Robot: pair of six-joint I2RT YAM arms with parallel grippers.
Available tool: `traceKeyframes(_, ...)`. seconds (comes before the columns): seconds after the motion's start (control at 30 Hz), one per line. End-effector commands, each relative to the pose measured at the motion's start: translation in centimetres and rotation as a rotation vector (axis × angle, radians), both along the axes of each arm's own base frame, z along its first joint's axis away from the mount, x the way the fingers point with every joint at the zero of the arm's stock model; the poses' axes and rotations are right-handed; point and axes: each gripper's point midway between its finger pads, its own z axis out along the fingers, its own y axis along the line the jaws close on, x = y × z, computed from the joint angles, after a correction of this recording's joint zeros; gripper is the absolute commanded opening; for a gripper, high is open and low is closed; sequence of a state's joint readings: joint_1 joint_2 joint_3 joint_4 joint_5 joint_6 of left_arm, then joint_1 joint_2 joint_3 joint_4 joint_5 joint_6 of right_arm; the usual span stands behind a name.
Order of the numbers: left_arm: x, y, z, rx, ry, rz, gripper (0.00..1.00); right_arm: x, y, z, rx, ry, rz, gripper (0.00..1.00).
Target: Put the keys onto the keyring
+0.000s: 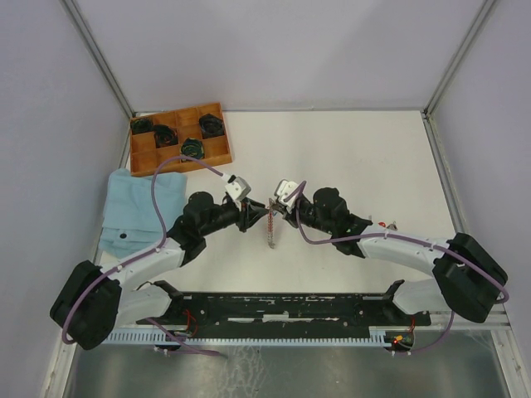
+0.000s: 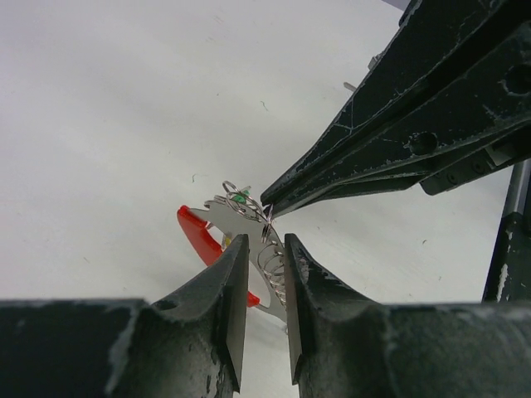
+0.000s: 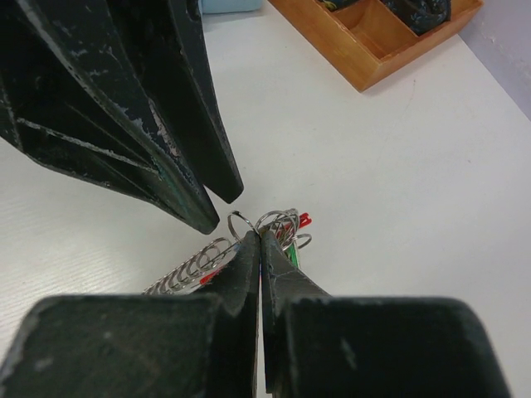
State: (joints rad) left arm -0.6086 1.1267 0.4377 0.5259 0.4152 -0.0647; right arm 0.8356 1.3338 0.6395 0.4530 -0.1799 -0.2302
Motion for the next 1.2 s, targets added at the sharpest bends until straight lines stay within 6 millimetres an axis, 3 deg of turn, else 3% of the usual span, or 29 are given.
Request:
traceKeyframes(0.0,-0.2,-0.1,1.1,0.005,-0.126,-0.093,0.31,0.0,0.5,3.8,0.047,-0.1,0.044,0.01)
traceKeyframes(0.27,-0.8,-0.2,0.7,0.032,-0.19,-0.173,0.34,-0.5,0.6,4.0,0.019,-0.11,0.084,0.01)
traceKeyframes(0.63,-1.1,-1.2,-0.5,0.046,-0.13,-0.246,0.35,-0.9,0.7,4.5,0.024,-0.111,0.104,0.01)
traceKeyframes(1.17,-1.0,-0.7,1.2,0.026,-0.214,-0.223,0.25,-1.4,1.2,4.2,0.021,-0.088,0.141,0.01)
